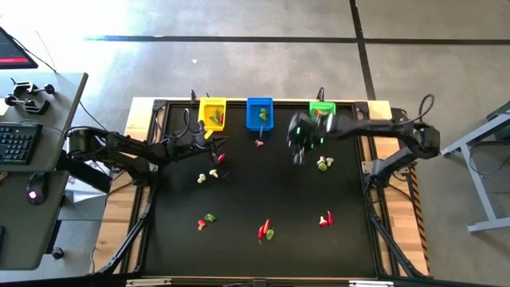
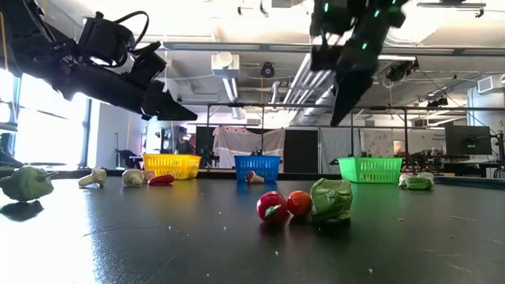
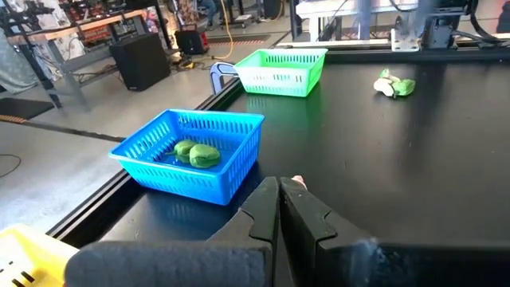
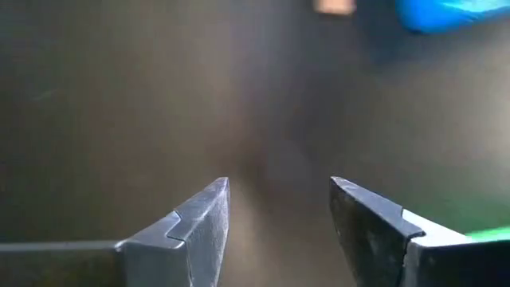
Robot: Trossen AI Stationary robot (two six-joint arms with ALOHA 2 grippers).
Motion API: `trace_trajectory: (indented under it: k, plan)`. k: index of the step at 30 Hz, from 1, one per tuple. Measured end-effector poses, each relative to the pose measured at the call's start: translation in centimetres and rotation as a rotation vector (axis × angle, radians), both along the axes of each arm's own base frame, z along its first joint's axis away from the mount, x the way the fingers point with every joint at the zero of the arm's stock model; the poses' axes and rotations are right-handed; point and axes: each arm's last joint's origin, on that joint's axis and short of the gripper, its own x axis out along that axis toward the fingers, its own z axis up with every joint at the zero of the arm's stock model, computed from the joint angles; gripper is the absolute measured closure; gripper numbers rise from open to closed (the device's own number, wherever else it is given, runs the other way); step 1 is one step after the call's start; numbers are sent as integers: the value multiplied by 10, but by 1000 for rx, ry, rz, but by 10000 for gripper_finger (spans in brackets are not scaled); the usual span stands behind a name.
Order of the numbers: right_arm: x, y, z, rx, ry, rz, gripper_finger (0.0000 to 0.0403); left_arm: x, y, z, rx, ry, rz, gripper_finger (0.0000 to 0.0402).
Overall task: Sort produce into baskets
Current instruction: Put the orange chili pepper into the yellow bin
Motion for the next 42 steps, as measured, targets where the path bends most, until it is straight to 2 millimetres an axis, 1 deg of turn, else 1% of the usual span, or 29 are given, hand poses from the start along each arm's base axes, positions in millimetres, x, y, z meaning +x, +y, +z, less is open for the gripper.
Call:
trace_trajectory:
  k: [4, 8, 11, 14, 17, 19, 25, 30, 34, 37, 42]
  plan:
    - [13, 60, -1, 1, -27, 213, 201, 0, 0, 0, 0, 1, 0, 401]
    - [23, 114, 3, 23, -156, 347, 201, 0, 0, 0, -4, 1, -13, 401]
    - [30, 143, 0, 73, -226, 363, 201, 0, -1, -1, -10, 10, -23, 401]
    - [37, 163, -12, 100, -242, 381, 202, 0, -1, -2, -11, 13, -24, 401]
    - [45, 174, -27, 101, -213, 437, 202, 0, -1, -3, -13, 23, -24, 401]
    - [53, 178, -34, 110, -191, 480, 202, 0, -1, -3, -13, 27, -24, 401]
    - [84, 189, -43, 94, -119, 668, 209, -1, -1, -5, 8, 61, -34, 401]
    - [104, 195, -47, 39, 2, 811, 233, -2, -1, -8, -3, 94, -34, 401]
    - [118, 200, -52, 13, 40, 887, 254, -3, -2, -12, -13, 130, -35, 401]
    - [125, 203, -56, 0, 52, 934, 265, -4, -2, -14, -17, 157, -36, 401]
    - [127, 210, -67, -11, 80, 1007, 269, -4, -2, -16, -3, 184, -44, 401]
